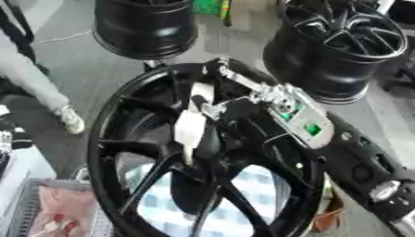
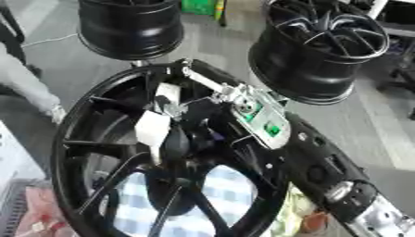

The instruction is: Pull the pin out of the wheel hub.

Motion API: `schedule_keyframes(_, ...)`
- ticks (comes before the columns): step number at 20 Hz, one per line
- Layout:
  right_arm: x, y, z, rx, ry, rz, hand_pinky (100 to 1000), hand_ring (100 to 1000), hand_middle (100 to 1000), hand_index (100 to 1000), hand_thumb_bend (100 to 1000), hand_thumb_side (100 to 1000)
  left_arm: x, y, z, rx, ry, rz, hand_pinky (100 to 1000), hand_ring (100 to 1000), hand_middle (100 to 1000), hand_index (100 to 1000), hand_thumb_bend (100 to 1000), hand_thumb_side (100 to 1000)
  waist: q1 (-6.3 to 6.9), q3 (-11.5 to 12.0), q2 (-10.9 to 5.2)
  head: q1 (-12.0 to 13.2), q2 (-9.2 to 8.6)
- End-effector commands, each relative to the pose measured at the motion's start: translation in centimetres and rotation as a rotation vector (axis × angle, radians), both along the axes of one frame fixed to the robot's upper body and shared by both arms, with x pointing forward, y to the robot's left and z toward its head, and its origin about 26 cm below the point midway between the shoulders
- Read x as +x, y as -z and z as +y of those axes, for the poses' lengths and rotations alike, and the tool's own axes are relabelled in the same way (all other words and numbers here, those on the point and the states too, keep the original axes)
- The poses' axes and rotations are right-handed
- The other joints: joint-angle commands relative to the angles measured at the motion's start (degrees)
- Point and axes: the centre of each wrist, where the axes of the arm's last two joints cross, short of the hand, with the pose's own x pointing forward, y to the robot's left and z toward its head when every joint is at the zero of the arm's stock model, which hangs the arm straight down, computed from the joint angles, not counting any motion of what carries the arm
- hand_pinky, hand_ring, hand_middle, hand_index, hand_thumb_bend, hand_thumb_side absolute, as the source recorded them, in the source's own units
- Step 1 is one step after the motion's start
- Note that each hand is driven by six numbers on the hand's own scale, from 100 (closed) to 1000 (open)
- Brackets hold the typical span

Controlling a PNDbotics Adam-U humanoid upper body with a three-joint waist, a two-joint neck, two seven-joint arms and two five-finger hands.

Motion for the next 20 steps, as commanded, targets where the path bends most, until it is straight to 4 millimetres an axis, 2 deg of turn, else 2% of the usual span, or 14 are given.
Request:
schedule_keyframes(1,-0.1,-1.6,0.0,0.035,0.009,-0.071,654,620,381,558,100,193,0.2,-0.8,-0.1,0.009,0.011,-0.026,647,632,668,812,116,765,0.55,0.0,-0.63,-0.2,0.22)
schedule_keyframes(2,-0.1,-1.7,0.0,0.039,0.011,-0.078,650,615,372,551,100,171,0.2,-0.8,-0.1,0.008,0.012,-0.026,647,633,668,812,116,765,0.56,0.0,-0.64,-0.3,0.25)
schedule_keyframes(11,-0.1,-1.9,-0.2,-0.013,0.018,-0.079,611,570,353,540,100,167,0.2,-0.8,-0.1,0.007,0.015,-0.024,648,633,668,812,113,767,0.51,0.2,-0.82,-0.4,0.49)
schedule_keyframes(17,-0.3,-3.6,-0.2,0.035,0.012,-0.128,608,562,349,541,100,151,0.2,-0.7,-0.1,0.006,0.018,-0.022,648,634,668,812,113,767,0.53,0.3,-1.0,-0.6,0.68)
schedule_keyframes(18,-0.4,-3.8,-0.2,0.039,0.01,-0.132,609,564,354,547,100,150,0.2,-0.7,-0.1,0.005,0.018,-0.022,648,634,668,812,113,767,0.53,0.3,-1.03,-0.7,0.66)
schedule_keyframes(19,-0.5,-3.8,-0.2,0.039,0.006,-0.133,624,589,413,621,100,142,0.2,-0.7,-0.1,0.005,0.018,-0.022,648,634,668,812,113,768,0.53,0.4,-1.06,-0.7,0.6)
schedule_keyframes(20,-0.6,-3.9,-0.1,0.032,0.001,-0.133,629,598,436,650,100,141,0.2,-0.7,-0.1,0.005,0.019,-0.022,648,634,668,812,113,768,0.53,0.4,-1.09,-0.7,0.56)
